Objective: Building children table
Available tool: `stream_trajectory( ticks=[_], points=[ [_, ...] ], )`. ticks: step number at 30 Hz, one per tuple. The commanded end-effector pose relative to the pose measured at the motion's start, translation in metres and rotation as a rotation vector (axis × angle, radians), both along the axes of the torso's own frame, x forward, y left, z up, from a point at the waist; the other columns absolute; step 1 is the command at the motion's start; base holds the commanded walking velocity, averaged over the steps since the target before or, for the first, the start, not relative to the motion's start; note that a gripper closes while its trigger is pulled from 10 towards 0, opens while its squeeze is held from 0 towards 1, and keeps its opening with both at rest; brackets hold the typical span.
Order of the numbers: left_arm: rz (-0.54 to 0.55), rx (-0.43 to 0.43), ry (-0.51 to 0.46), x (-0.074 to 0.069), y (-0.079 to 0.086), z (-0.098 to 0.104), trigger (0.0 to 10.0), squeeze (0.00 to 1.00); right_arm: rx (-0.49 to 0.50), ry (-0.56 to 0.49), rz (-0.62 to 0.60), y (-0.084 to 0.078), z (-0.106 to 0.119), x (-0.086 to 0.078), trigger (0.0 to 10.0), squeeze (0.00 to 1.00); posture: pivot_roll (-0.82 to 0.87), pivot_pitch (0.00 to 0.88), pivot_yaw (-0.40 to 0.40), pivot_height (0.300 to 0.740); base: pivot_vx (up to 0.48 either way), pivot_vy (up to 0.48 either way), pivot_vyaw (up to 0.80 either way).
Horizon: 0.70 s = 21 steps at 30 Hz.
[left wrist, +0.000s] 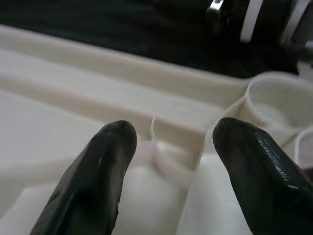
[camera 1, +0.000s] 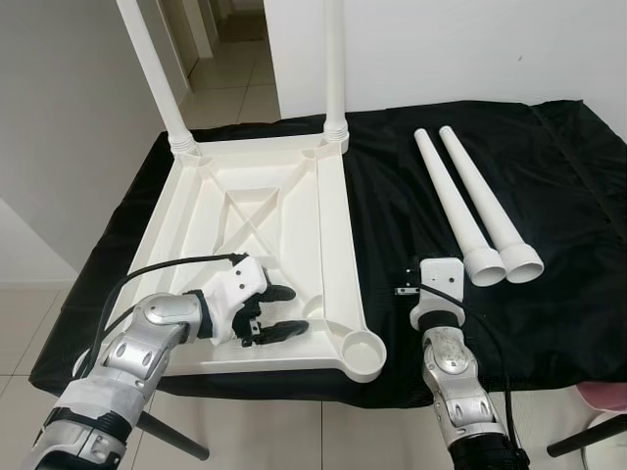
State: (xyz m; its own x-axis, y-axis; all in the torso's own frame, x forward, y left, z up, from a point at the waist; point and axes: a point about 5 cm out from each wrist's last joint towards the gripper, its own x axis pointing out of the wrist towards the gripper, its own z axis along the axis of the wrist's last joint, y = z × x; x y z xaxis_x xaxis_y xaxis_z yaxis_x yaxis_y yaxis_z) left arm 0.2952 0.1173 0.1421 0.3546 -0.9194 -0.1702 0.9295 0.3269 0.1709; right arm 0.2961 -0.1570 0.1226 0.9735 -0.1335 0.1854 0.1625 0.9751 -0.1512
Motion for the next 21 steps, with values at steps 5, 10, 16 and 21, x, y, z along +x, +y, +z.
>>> stream_trajectory(
  ticks=[5,10,16,21],
  points=[
    [0.242,-0.13,-0.015,0.002,-0.002,0.005,10.0,0.0,0.031,-0.065,-0.018,-0.003,0.01,-0.002,10.0,0.0,-0.08,0.02,0.112,0.74,0.0,0.0,0.0],
    [0.377,-0.234,-0.005,0.004,-0.007,0.007,10.0,0.0,0.042,-0.073,-0.025,-0.002,0.011,-0.005,10.0,0.0,-0.08,0.002,0.107,0.74,0.0,0.0,0.0],
    [0.466,-0.347,0.016,0.006,-0.02,0.013,10.0,0.0,0.063,-0.078,-0.005,0.006,0.013,-0.004,10.0,0.0,-0.08,0.0,0.104,0.74,0.0,0.0,0.0],
    [0.541,-0.404,0.031,0.005,-0.029,0.016,10.0,0.0,0.085,-0.077,-0.019,0.008,0.017,0.0,10.0,0.0,-0.08,0.004,0.09,0.74,0.0,0.0,0.0]
  ],
)
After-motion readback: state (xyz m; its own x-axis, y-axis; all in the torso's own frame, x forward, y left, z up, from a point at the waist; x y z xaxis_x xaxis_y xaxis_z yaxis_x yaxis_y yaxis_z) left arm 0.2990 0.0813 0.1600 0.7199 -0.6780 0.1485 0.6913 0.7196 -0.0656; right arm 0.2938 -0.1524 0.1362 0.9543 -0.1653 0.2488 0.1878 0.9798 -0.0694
